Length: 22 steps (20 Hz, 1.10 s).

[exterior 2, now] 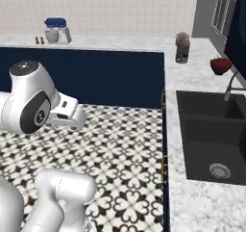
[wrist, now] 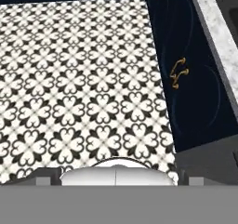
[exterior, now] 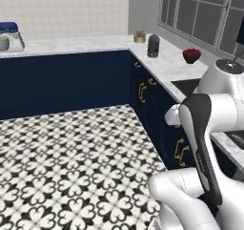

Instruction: Navigate to the stand mixer.

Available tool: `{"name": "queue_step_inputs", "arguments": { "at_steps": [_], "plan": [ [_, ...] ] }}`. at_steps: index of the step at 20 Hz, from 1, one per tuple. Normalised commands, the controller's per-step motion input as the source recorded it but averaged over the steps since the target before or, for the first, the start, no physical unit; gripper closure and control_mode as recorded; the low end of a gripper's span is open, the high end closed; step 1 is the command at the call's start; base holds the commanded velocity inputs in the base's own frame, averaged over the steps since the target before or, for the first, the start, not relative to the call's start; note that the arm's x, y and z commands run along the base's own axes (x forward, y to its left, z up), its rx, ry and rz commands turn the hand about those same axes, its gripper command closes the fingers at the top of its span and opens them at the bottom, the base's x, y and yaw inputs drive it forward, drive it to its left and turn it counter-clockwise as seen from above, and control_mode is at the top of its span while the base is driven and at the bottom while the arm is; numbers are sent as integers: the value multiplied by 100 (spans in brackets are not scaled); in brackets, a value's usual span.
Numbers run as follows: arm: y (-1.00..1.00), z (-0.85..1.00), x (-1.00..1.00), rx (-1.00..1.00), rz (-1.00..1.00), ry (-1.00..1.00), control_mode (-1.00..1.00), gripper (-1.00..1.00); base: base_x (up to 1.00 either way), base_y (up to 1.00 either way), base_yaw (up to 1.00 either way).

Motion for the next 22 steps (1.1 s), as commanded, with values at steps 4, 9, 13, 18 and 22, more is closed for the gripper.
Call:
{"name": "queue_step_inputs", "arguments": {
  "at_steps": [4,9,13,18,22],
  "plan": [
    [0,0,0,0,0,0,100,-100,100,97,4],
    [0,0,0,0,0,0,100,-100,100,100,2],
    [0,0,0,0,0,0,100,-100,100,100,1],
    [0,0,0,0,0,0,100,-100,100,100,1],
    [0,0,0,0,0,0,100,-100,100,100,1]
  ]
}}
